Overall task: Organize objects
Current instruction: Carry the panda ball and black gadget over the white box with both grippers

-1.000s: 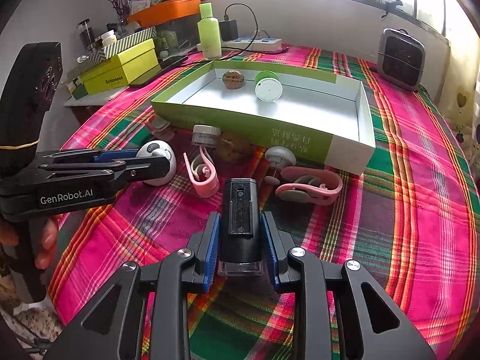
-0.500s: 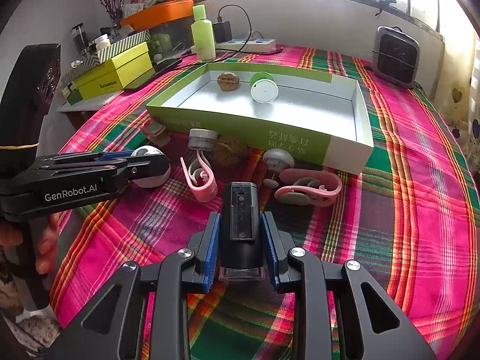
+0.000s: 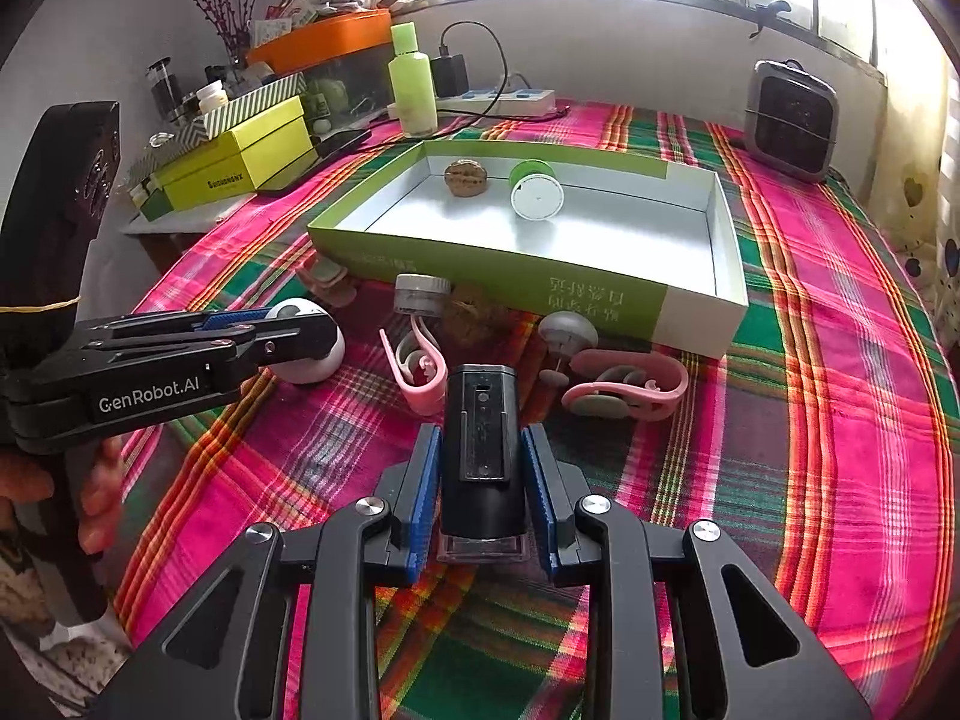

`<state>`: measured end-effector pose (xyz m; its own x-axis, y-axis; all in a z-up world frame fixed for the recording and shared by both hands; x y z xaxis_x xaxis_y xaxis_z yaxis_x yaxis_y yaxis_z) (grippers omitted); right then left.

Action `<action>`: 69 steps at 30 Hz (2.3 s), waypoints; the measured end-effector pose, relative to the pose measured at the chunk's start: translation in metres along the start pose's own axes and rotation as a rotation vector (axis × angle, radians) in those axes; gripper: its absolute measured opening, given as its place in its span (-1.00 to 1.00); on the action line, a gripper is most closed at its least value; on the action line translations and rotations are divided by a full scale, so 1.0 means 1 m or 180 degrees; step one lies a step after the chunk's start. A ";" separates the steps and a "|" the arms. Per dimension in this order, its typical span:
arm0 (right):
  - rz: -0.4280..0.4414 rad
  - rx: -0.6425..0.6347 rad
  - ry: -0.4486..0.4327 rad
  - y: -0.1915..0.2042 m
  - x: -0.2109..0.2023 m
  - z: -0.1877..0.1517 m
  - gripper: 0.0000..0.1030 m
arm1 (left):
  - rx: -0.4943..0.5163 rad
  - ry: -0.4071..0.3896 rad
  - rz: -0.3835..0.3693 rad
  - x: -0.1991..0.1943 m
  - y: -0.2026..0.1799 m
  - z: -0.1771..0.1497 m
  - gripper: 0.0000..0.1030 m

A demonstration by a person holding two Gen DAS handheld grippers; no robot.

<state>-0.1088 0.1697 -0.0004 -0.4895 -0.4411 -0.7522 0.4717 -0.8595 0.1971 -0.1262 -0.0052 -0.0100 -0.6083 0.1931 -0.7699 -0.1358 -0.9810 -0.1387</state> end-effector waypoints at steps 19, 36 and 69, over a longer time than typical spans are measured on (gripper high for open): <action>-0.0005 0.0087 -0.0117 0.000 -0.017 0.015 -0.44 | 0.0040 -0.0141 -0.0062 -0.021 -0.008 0.019 -0.42; -0.0097 0.0241 -0.0204 -0.019 -0.014 0.052 -0.44 | 0.0023 -0.0181 -0.0129 -0.007 -0.004 0.060 -0.42; -0.0265 0.0398 0.0051 -0.062 0.072 0.136 -0.44 | -0.0026 0.0092 -0.0147 0.084 0.011 0.120 -0.41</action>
<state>-0.2729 0.1563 0.0189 -0.5108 -0.3636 -0.7790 0.3343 -0.9188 0.2097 -0.2726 0.0023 -0.0016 -0.5788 0.2375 -0.7801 -0.1567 -0.9712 -0.1795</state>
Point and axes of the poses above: each gripper's, at about its wrist camera, not at the fingertips, and x roughly the way its jaws point, y to its left, z to its top, the point moved 4 cm from there along x, roughly the way its jaws point, and after that the axes turned 7 degrees about x, right-handed, at the moved point
